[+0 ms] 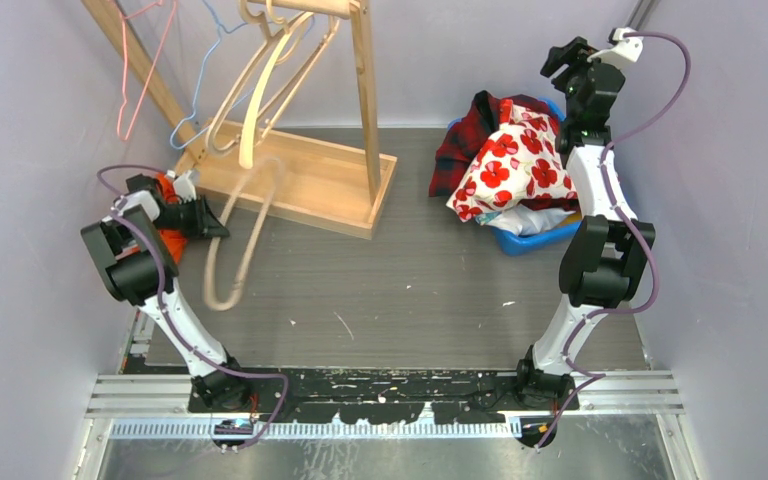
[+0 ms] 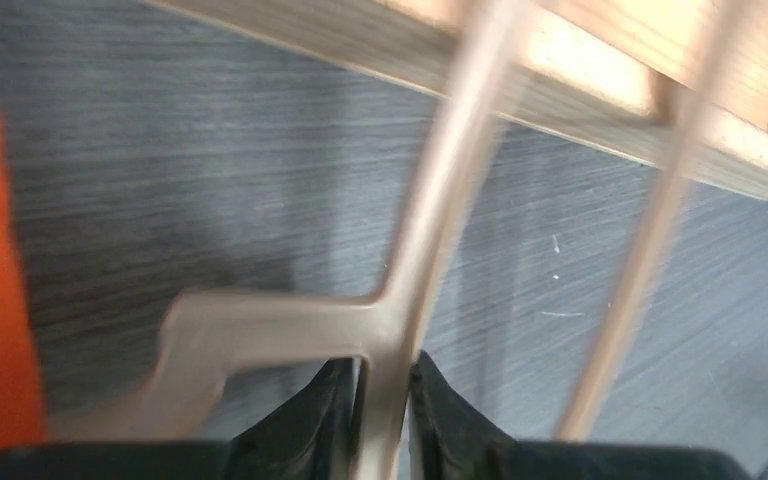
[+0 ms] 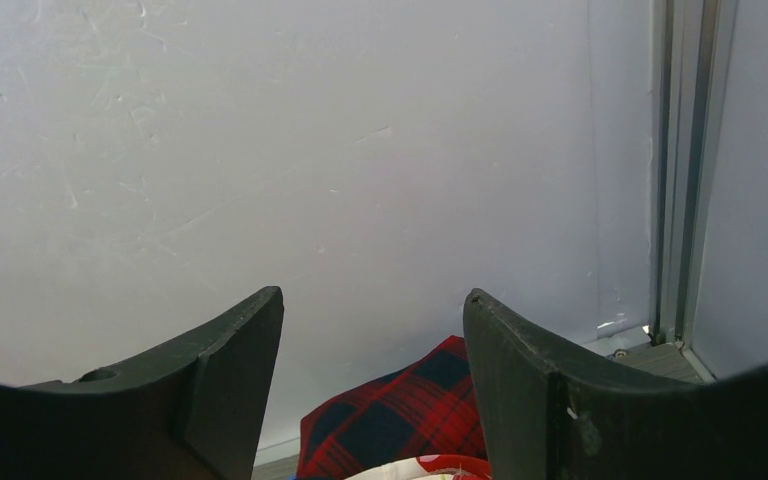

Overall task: Remove the skirt from the hanger
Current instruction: Pick up the hanger at the center of the board.

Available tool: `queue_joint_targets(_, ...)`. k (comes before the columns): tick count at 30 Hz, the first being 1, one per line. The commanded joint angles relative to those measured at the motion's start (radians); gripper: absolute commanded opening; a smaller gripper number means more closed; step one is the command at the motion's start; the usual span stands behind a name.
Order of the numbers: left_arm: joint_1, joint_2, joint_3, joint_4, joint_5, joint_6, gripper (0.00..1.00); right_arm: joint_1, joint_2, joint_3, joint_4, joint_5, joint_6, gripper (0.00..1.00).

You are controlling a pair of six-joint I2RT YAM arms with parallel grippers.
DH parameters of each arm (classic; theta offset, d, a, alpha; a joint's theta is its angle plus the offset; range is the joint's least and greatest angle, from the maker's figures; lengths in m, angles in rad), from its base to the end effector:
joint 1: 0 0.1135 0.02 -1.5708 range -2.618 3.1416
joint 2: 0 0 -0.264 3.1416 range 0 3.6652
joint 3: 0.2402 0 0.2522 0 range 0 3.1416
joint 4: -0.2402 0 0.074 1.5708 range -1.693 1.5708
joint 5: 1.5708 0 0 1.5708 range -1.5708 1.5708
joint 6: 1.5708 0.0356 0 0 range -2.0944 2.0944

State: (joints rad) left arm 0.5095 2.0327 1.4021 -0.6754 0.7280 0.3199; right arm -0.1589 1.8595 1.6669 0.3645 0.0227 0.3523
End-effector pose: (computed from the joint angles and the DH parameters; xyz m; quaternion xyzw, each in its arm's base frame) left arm 0.3583 0.1730 0.1568 -0.0409 0.9266 -0.2733 0.2551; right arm 0.4492 -0.0728 0.3973 0.1712 0.6206 0.0666 0.7623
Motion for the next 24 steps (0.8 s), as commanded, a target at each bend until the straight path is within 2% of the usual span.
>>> queue_joint_targets(1,-0.006,-0.045,-0.001,-0.008,0.015,-0.002,0.13,-0.001,-0.036,0.025,0.034,-0.014,0.018,0.71)
queue_joint_targets(4,-0.005,-0.099,-0.009,-0.017,-0.006,-0.009,0.01,-0.002,-0.033,0.019,0.041,-0.017,0.028,0.71)
queue_joint_targets(5,-0.005,-0.119,-0.009,-0.016,-0.02,-0.012,0.0,-0.001,-0.031,0.02,0.043,-0.018,0.033,0.71)
queue_joint_targets(12,-0.02,-0.318,0.018,-0.063,-0.097,-0.079,0.0,0.003,0.013,0.067,0.064,-0.021,0.092,0.7)
queue_joint_targets(14,-0.058,-0.387,0.004,-0.068,-0.164,-0.091,0.0,0.008,0.038,0.108,0.064,-0.024,0.096,0.7)
queue_joint_targets(19,-0.237,-0.506,0.012,-0.224,-0.39,-0.043,0.0,0.012,0.103,0.216,0.073,-0.023,0.129,0.69)
queue_joint_targets(24,-0.277,-0.644,0.023,-0.324,-0.542,-0.048,0.0,0.028,0.148,0.293,0.075,-0.023,0.173,0.67)
